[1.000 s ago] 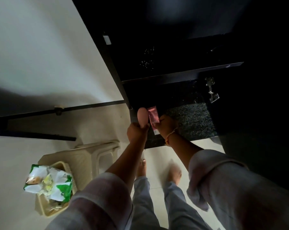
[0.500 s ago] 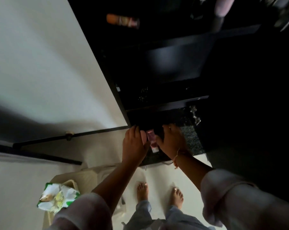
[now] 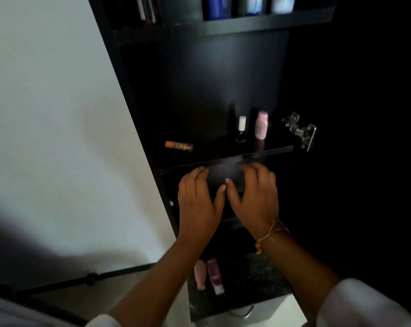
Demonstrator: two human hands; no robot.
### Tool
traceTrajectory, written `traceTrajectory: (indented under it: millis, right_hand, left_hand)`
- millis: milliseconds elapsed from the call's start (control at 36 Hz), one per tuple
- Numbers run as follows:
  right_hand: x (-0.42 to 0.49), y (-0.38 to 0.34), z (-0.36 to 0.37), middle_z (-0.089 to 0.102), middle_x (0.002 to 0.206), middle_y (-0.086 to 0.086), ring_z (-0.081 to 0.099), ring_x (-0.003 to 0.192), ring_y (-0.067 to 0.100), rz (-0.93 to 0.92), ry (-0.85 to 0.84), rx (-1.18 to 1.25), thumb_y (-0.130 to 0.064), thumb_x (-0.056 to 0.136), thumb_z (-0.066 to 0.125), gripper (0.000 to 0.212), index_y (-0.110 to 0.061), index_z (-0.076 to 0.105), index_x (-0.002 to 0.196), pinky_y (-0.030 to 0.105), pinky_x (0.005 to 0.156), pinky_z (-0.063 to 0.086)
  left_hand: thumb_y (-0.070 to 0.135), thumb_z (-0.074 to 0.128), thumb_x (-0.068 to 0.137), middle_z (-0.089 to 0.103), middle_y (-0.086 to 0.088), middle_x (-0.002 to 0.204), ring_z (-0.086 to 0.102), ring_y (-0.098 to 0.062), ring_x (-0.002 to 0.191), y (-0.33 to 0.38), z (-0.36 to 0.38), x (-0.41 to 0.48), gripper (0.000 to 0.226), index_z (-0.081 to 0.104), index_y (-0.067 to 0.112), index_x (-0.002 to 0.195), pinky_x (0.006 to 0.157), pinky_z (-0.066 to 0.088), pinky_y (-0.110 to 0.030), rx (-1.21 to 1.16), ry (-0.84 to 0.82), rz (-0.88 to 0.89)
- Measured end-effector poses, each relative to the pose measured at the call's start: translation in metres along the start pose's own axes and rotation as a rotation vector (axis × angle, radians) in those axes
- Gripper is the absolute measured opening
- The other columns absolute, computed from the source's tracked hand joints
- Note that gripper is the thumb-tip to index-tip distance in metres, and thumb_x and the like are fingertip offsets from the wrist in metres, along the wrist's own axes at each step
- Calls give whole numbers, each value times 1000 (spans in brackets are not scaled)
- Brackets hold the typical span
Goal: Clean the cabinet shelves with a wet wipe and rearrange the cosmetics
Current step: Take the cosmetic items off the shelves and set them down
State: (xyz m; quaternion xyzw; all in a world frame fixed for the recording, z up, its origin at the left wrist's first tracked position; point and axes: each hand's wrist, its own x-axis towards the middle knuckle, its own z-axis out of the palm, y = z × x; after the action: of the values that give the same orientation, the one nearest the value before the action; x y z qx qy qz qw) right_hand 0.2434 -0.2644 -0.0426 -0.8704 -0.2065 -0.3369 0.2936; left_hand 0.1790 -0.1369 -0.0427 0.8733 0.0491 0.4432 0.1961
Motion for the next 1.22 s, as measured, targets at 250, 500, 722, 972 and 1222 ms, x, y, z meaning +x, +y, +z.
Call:
traceTrajectory:
  millis: [250, 500, 722, 972, 1222]
  right_hand:
    - [81, 4, -20, 54, 122, 18, 53, 111, 35, 151, 86, 116, -27, 86, 68, 47, 0, 57, 122, 35, 96, 40]
    - [125, 21, -18, 56, 123, 26, 58, 106, 40, 184, -5, 91, -19, 94, 56, 44, 3, 48, 131, 40, 85, 48]
    - [136, 30, -12, 63, 116, 18, 63, 102, 35, 152, -48, 84, -18, 97, 51, 36, -9, 52, 132, 40, 78, 52]
    - [138, 38, -3, 68, 104, 14, 66, 92, 35, 139, 0, 119, -21, 98, 51, 23, -14, 57, 120, 37, 70, 51]
    - [114, 29, -3, 69, 83, -11, 69, 78, 4, 212, 66, 399, -46, 99, 48, 26, -26, 59, 112, 16, 69, 53]
  left_hand:
    - [22, 64, 89, 47, -14, 129, 46, -27, 120, 38, 17, 101, 46, 49, 4, 129, 103, 42, -41, -296, -156, -93]
    - [24, 71, 85, 53, -15, 128, 55, -27, 115, 40, 52, 150, 54, 51, 6, 132, 98, 48, -39, -358, -257, -216]
    - [28, 71, 85, 63, -9, 120, 61, -21, 107, 37, 68, 159, 43, 59, 12, 123, 92, 51, -33, -401, -289, -234]
    - [28, 71, 86, 71, -1, 95, 65, -16, 88, 34, 80, 164, 18, 68, 15, 99, 72, 44, -20, -358, -283, -285]
    - [30, 75, 81, 63, 14, 72, 64, -8, 75, 26, 61, 145, 15, 70, 20, 91, 66, 48, -17, -519, -117, -393]
